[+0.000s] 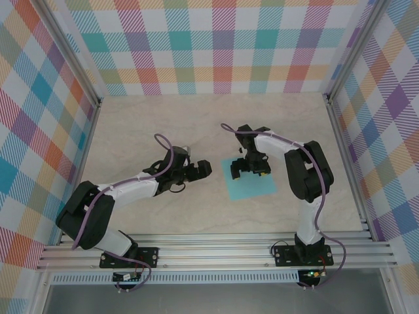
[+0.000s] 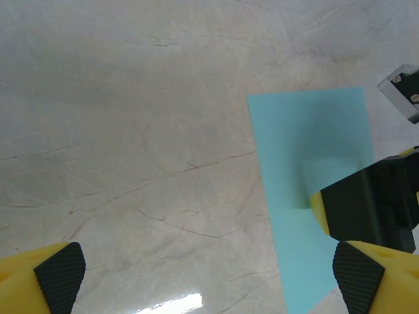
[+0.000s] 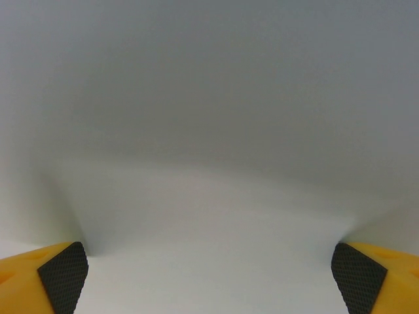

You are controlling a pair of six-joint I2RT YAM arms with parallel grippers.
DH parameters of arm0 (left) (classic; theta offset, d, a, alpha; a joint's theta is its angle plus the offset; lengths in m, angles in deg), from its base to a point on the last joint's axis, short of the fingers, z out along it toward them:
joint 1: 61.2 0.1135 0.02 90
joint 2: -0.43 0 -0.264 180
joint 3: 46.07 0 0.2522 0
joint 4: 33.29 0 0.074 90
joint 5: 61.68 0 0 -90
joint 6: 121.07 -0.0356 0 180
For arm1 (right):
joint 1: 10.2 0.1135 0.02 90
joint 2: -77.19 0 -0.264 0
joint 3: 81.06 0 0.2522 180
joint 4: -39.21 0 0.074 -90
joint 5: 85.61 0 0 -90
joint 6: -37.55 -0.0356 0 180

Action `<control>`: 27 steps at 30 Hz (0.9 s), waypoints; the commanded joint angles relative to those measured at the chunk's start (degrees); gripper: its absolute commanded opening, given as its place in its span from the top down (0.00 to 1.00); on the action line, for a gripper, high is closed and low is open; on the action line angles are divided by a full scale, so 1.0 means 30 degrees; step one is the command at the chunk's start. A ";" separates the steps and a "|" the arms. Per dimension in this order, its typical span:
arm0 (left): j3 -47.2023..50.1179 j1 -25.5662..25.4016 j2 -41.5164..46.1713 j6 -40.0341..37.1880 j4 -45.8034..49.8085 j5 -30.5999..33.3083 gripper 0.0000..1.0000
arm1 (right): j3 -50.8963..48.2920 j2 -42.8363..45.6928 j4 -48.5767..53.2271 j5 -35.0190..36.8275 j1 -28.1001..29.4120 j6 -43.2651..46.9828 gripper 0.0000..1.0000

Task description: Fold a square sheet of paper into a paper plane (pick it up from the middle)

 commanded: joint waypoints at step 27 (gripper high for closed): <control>-0.0689 -0.0350 -0.0377 -0.0274 0.0505 -0.0259 0.00 | -0.0388 -0.1420 0.0573 0.1442 0.0148 -0.1488 0.18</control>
